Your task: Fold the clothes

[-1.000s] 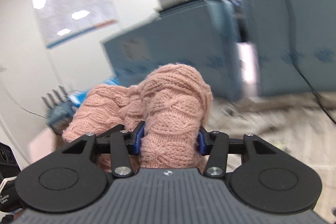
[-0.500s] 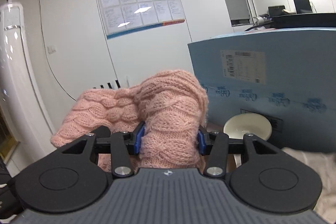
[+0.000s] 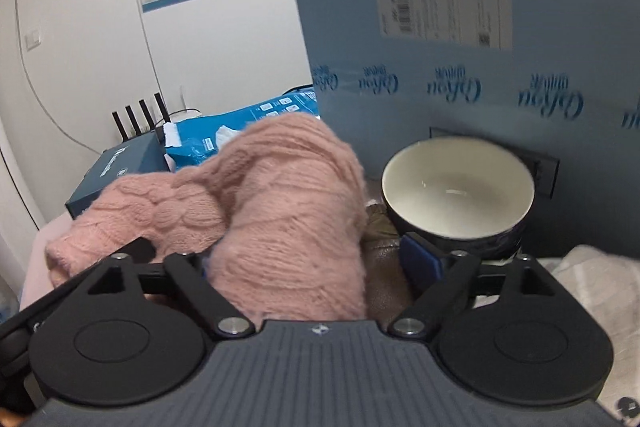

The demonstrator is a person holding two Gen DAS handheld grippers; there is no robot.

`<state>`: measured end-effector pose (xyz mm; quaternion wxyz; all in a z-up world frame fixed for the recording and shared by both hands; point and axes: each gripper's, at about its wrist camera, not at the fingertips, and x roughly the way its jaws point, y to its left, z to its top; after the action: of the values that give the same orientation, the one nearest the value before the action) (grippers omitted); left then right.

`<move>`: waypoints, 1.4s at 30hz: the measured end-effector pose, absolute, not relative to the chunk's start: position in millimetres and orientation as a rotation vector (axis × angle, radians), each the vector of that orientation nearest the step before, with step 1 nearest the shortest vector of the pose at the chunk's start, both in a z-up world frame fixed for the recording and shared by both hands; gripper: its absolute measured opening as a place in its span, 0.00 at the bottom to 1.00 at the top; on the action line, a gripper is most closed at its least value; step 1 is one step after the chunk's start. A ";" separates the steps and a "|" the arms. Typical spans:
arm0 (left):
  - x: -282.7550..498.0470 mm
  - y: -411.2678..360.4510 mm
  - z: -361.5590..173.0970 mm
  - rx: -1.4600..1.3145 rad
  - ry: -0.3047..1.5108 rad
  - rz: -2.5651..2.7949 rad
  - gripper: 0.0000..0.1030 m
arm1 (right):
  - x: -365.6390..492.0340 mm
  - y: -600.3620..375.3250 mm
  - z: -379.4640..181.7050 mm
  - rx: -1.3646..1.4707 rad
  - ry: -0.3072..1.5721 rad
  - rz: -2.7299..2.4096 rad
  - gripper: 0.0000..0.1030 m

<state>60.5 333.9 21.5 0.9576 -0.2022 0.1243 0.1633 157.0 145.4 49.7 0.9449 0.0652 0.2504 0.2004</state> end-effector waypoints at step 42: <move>-68.8 24.4 64.6 -0.169 0.244 -0.309 1.00 | -147.4 -190.1 44.7 0.178 0.379 -0.231 1.00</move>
<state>-68.8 24.4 64.6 0.9772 -0.0839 0.1208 -0.1534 -147.4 -190.1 44.7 0.9716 0.0882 0.1875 -0.1146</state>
